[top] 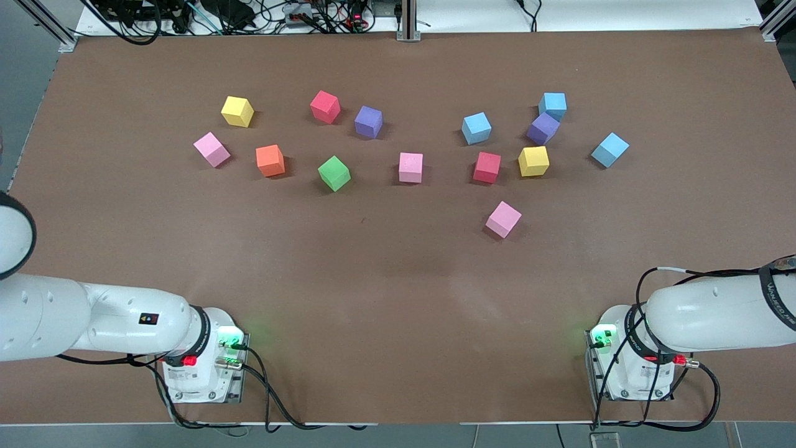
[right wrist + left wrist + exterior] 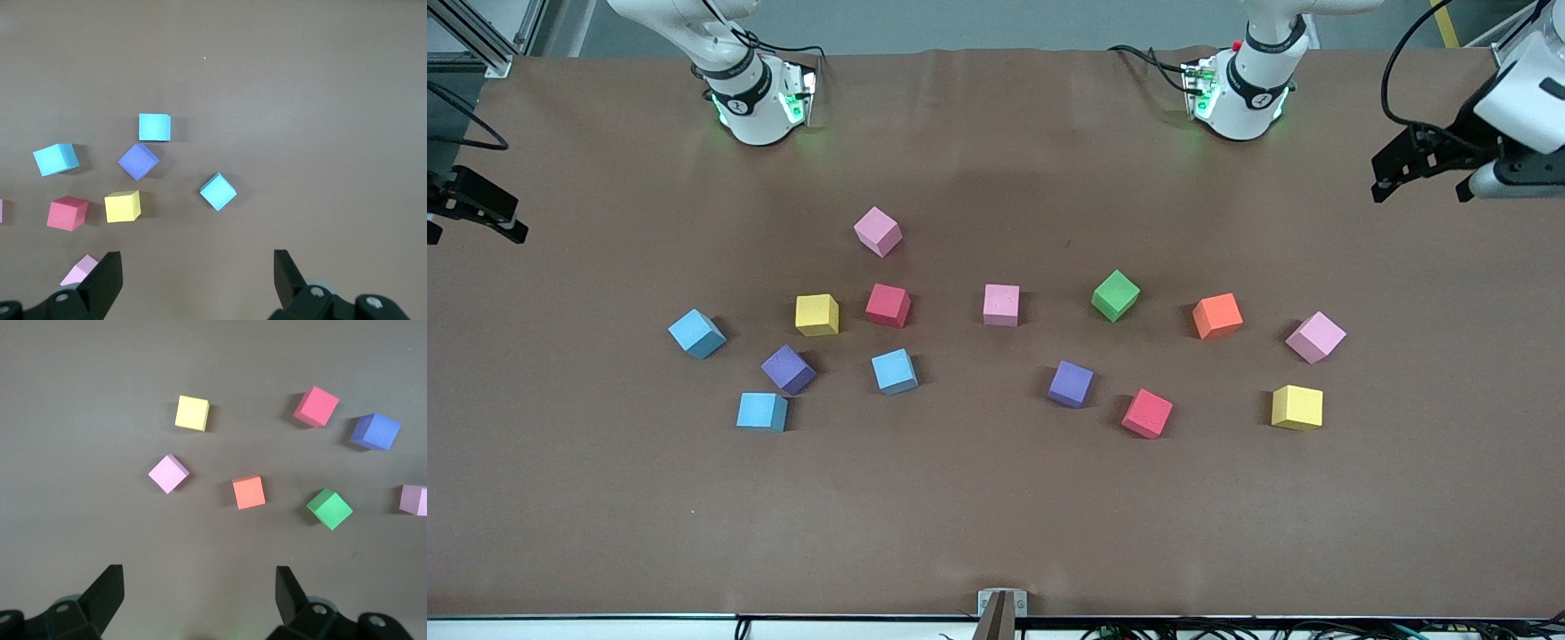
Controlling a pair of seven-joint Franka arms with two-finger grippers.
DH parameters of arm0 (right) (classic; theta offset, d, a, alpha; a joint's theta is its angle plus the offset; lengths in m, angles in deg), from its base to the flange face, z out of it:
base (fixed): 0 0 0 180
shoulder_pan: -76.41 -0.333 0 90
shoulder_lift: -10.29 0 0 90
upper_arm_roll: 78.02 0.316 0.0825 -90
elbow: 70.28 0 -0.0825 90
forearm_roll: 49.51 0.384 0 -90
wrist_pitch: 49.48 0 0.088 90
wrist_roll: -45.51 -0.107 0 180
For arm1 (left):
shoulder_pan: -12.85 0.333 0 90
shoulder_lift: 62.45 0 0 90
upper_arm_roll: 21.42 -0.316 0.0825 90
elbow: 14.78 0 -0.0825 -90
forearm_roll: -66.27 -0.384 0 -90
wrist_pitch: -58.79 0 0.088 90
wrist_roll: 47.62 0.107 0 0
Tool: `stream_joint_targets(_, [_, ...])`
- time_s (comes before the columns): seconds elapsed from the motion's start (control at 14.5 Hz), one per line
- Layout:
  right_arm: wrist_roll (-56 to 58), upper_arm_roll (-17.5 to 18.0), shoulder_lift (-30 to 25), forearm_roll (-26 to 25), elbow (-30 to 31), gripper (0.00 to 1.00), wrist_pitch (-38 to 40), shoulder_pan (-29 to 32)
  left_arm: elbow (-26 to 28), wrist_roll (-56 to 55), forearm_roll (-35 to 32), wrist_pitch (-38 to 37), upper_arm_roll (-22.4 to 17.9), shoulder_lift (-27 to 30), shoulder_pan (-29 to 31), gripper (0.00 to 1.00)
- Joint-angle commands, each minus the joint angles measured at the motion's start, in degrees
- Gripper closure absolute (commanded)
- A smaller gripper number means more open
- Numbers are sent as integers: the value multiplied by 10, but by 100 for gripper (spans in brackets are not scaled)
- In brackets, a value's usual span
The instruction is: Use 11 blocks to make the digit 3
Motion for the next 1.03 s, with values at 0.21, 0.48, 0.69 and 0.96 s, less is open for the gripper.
stream_joint_targets(0.21, [-7, -1, 16, -3, 6, 0, -3, -36, -47, -34, 8, 71, 56, -127, -38, 0])
stream_joint_targets(0.48, [-1, 0, 50, 19, 8, 0, 8, -83, -47, -138, 2, 118, 77, -200, -111, 0])
stream_joint_targets(0.69, [-9, 0, 63, 20, 18, 0, 66, -119, -53, -189, 3, 150, 77, -245, -161, 0])
stream_joint_targets(0.96, [-46, 0, 55, 44, 118, 0, 9, -159, -53, -312, 1, 192, 76, -300, -230, 0])
